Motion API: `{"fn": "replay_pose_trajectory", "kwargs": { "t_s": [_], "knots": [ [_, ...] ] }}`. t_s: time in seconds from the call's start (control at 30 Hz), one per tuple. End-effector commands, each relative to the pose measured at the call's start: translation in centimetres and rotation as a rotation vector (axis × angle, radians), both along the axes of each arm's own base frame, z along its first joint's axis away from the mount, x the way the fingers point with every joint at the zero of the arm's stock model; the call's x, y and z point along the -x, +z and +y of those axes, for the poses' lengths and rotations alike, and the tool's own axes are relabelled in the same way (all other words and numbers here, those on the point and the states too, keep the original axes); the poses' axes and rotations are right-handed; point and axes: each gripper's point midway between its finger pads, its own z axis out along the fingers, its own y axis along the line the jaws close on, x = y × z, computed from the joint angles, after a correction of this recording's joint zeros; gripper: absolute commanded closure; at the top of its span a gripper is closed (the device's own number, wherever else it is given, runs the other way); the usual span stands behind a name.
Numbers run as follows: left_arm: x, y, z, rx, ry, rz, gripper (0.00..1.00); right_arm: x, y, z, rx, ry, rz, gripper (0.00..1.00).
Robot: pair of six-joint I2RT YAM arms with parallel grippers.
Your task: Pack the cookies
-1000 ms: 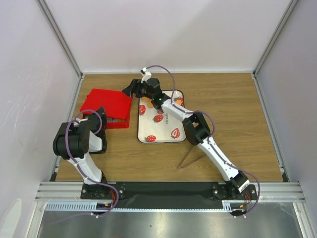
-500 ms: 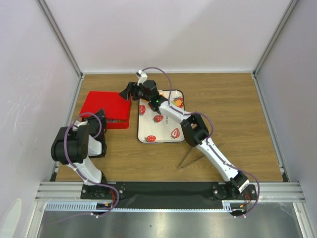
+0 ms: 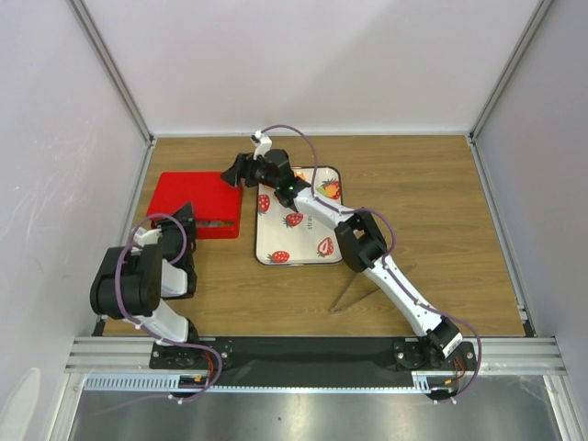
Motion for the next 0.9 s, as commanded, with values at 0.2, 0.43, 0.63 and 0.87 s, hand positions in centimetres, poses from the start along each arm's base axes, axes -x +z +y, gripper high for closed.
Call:
{"fn": "replay_pose_trajectory", "kwargs": {
  "t_s": [0.2,0.43,0.63,0.87],
  "knots": [
    [0.5,4.5,-0.8,-0.024,-0.035,-0.147,0.56,0.7,0.7,0.7,0.001,0.029,-0.05,0.19],
    [0.8,3.5,-1.1,-0.014,-0.052,-0.111,0.55,0.8,0.1,0.7,0.016,0.027,-0.049,0.2],
    [1.3,2.7,-1.2,-0.01,-0.058,-0.072,0.52,0.9,-0.1,0.7,0.025,0.033,-0.056,0.2],
    [2.2,1.9,-1.2,-0.009,-0.054,-0.028,0.42,1.0,-0.4,0.6,0.032,0.04,-0.053,0.21]
  ]
}}
